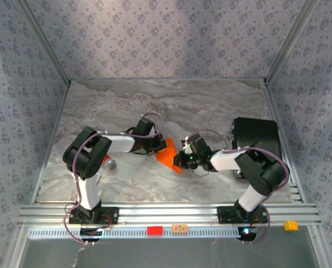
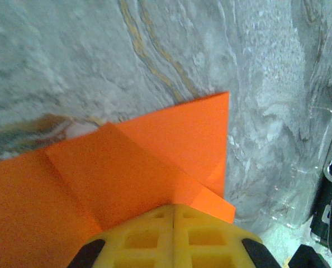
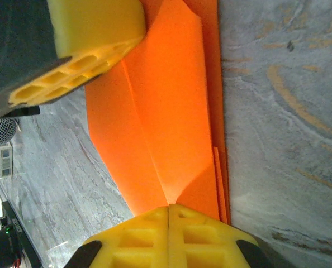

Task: Fold a paper plane with a square sheet of paper (pick it up from the middle)
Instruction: Fourth fold the wing at the center of the table.

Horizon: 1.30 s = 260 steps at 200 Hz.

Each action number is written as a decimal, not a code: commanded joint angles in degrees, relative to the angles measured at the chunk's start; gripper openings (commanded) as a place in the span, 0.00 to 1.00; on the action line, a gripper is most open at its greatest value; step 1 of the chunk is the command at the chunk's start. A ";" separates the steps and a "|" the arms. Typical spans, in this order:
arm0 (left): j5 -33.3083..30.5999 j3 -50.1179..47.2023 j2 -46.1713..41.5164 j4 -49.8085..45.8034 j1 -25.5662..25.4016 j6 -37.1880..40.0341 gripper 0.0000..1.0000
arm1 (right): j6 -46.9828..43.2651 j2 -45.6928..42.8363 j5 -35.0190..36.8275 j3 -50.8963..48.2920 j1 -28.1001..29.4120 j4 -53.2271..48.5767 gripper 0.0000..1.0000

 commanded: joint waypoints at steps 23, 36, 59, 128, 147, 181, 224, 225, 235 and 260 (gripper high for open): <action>-2.34 1.60 2.22 -1.43 4.08 3.30 0.04 | 0.18 1.27 1.41 -2.54 -0.08 -7.32 0.00; -2.51 1.70 2.23 -1.85 4.74 3.81 0.04 | 0.17 1.21 1.40 -2.57 0.01 -7.20 0.00; -2.43 2.47 2.36 -2.46 6.02 4.70 0.04 | 0.11 1.38 1.31 -2.57 -0.01 -7.16 0.00; -1.72 5.25 1.07 -4.71 8.51 6.59 0.05 | 0.11 1.62 0.78 -2.32 -0.04 -6.75 0.00; -1.86 5.15 -1.25 -4.72 8.51 6.38 0.07 | 0.06 1.91 0.52 -1.85 -0.07 -6.74 0.00; -2.47 3.97 -6.01 -4.83 8.01 6.02 0.08 | 0.07 1.88 0.43 -1.53 0.00 -6.75 0.00; -0.59 1.65 -7.82 -2.68 2.32 5.84 0.08 | 0.18 1.64 0.68 -1.54 -0.05 -7.01 0.00; -0.53 1.63 -7.76 -2.64 2.16 5.79 0.08 | 0.19 1.60 0.68 -1.53 -0.07 -7.01 0.00; 0.40 1.28 -7.14 -1.90 0.49 5.79 0.08 | 0.12 1.51 0.69 -1.40 -0.01 -7.05 0.00; 1.14 0.99 -4.63 -0.96 -3.15 5.66 0.08 | 0.03 1.68 0.66 -1.35 -0.13 -7.07 0.00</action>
